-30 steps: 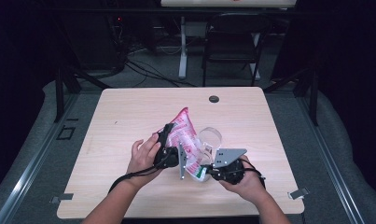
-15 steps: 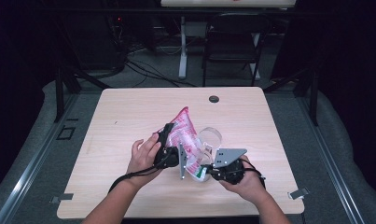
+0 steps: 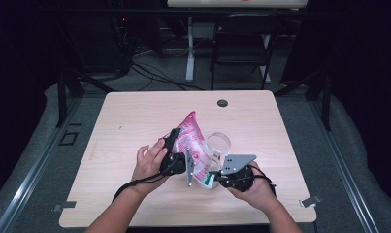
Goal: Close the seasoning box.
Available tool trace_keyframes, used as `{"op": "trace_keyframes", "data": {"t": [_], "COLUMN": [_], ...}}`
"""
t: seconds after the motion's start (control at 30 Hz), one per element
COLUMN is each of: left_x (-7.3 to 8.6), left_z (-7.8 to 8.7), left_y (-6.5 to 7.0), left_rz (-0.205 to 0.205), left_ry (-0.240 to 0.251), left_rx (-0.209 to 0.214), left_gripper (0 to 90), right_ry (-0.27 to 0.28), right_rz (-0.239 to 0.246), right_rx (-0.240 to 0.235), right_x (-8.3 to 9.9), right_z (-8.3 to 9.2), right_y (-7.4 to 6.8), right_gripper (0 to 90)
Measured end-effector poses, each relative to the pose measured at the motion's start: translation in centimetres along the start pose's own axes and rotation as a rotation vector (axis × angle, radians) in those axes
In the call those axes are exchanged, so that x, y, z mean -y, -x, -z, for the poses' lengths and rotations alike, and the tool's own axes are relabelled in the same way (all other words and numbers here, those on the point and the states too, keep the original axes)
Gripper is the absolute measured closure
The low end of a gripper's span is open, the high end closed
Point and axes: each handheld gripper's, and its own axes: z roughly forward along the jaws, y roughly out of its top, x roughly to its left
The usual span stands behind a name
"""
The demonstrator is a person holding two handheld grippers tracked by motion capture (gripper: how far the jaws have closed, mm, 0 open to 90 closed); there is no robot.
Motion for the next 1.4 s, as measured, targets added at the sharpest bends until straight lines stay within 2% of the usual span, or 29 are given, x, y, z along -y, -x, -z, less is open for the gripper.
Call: {"op": "trace_keyframes", "data": {"t": [1.4], "left_x": [-0.17], "left_z": [0.02], "left_y": [-0.17], "left_rz": [-0.005], "left_ry": [0.0], "left_rx": [-0.006], "left_gripper": [59.5], "right_ry": [0.005], "right_rz": [-0.004], "right_rx": [0.008], "right_x": [0.08], "right_z": [0.0], "right_y": [0.08], "right_gripper": [90.0]}}
